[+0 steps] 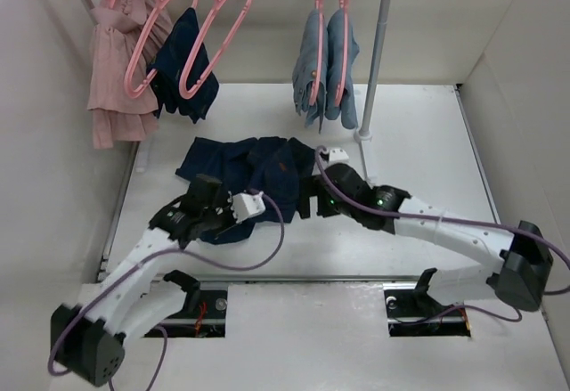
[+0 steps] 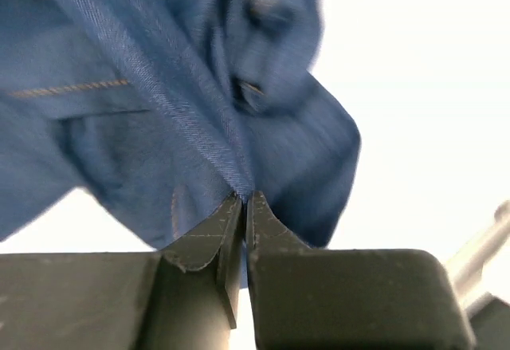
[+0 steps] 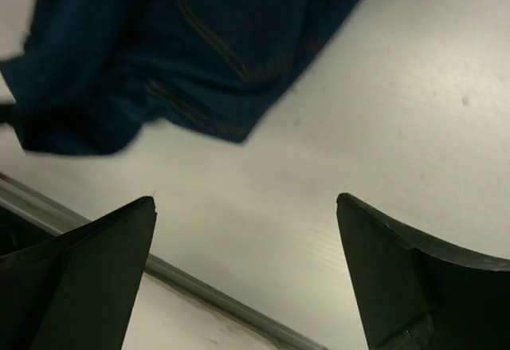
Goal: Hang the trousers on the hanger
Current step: Flatten out the trousers at the center of the board.
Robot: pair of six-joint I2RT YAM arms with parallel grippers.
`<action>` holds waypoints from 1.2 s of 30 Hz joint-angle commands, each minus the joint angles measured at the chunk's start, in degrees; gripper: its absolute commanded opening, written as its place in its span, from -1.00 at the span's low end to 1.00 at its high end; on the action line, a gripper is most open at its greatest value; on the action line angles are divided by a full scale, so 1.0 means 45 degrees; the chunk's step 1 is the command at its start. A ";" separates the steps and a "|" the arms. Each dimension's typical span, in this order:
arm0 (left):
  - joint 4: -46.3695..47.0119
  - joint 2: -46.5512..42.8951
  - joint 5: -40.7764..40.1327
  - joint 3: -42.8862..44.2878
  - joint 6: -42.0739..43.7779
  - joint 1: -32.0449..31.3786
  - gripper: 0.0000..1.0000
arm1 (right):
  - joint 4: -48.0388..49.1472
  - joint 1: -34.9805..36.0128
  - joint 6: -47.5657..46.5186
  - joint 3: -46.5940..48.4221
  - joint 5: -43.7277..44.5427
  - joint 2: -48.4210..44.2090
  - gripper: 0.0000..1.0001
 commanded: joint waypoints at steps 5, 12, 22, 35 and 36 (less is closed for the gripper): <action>-0.6441 -0.5808 0.2557 0.1591 0.7350 -0.0331 -1.00 | -0.0686 -0.0137 0.0619 0.6692 0.1134 0.4401 1.00; -0.6662 -0.5694 0.3244 0.1710 0.6361 -0.0448 -1.00 | -0.1820 -0.0664 0.2554 1.1333 0.2311 0.8876 1.00; -0.5861 -0.5927 0.3127 0.1573 0.4856 -0.0448 -1.00 | -0.5806 -0.1211 0.2163 1.5345 0.3422 1.4076 1.00; -0.0689 -0.5401 -0.3293 0.1807 0.0597 -0.0448 -1.00 | -0.3735 -0.0882 -0.0509 1.2353 0.5314 0.8228 -1.00; -0.0298 -0.5401 -0.3782 0.1923 0.0868 -0.0448 -1.00 | -0.3735 -0.0880 -0.0821 1.2469 0.5587 0.7636 -1.00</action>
